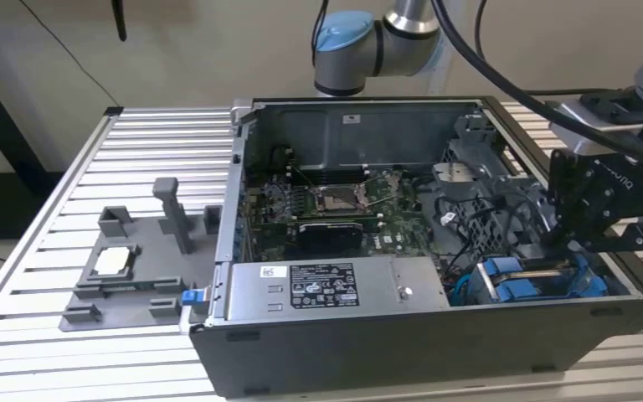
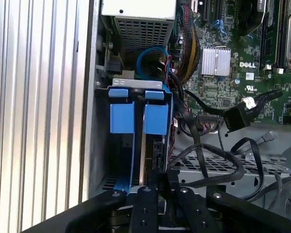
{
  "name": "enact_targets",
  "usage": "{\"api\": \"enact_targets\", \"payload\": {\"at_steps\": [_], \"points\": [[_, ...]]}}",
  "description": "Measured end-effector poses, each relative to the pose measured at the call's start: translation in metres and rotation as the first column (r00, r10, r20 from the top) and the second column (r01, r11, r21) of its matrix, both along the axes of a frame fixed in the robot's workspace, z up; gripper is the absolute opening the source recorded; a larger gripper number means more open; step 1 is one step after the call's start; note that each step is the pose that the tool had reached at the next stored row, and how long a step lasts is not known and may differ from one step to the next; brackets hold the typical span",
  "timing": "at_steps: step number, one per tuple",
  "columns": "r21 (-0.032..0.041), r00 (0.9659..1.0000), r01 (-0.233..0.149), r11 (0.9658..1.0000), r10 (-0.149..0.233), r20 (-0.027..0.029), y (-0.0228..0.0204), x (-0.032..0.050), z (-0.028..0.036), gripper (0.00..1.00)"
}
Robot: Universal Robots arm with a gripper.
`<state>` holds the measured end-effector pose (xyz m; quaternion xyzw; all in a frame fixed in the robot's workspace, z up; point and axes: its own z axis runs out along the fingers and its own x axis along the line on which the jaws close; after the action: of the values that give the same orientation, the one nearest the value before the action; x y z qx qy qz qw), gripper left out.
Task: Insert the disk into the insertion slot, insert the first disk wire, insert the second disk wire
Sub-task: 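Insert the first disk wire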
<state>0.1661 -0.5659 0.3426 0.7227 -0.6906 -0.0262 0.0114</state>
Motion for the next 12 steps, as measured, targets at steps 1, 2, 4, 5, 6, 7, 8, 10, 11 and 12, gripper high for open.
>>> {"api": "enact_targets", "payload": {"at_steps": [1,2,4,5,6,7,8,10,11,12], "points": [[0.0,1.0,0.0,1.0,0.0,-0.0004,0.0,0.0017,-0.0003,0.19],[0.0001,1.0,0.0,1.0,0.0,-0.0009,0.0001,0.0031,-0.0008,0.19],[0.0001,1.0,0.005,1.0,-0.005,-0.0026,0.0001,0.0038,-0.0016,0.19],[-0.0001,1.0,0.009,1.0,-0.009,-0.0048,0.0001,0.0038,-0.0018,0.19],[0.0,0.9999,0.011,0.9999,-0.011,-0.0083,0.0001,0.0039,-0.002,0.19],[-0.0001,0.9998,0.013,0.9999,-0.013,-0.0138,0.0,0.0041,-0.0021,0.19],[0.0,0.9997,0.014,0.9999,-0.014,-0.0207,0.0,0.0042,-0.0022,0.19],[-0.0002,0.9995,0.015,0.9999,-0.015,-0.0271,-0.0001,0.0043,-0.0022,0.19],[-0.0001,0.9995,0.015,0.9999,-0.015,-0.0271,0.0,0.0043,-0.0022,0.19],[-0.0001,0.9995,0.016,0.9999,-0.016,-0.0271,-0.0001,0.0043,-0.0022,0.19]]}}
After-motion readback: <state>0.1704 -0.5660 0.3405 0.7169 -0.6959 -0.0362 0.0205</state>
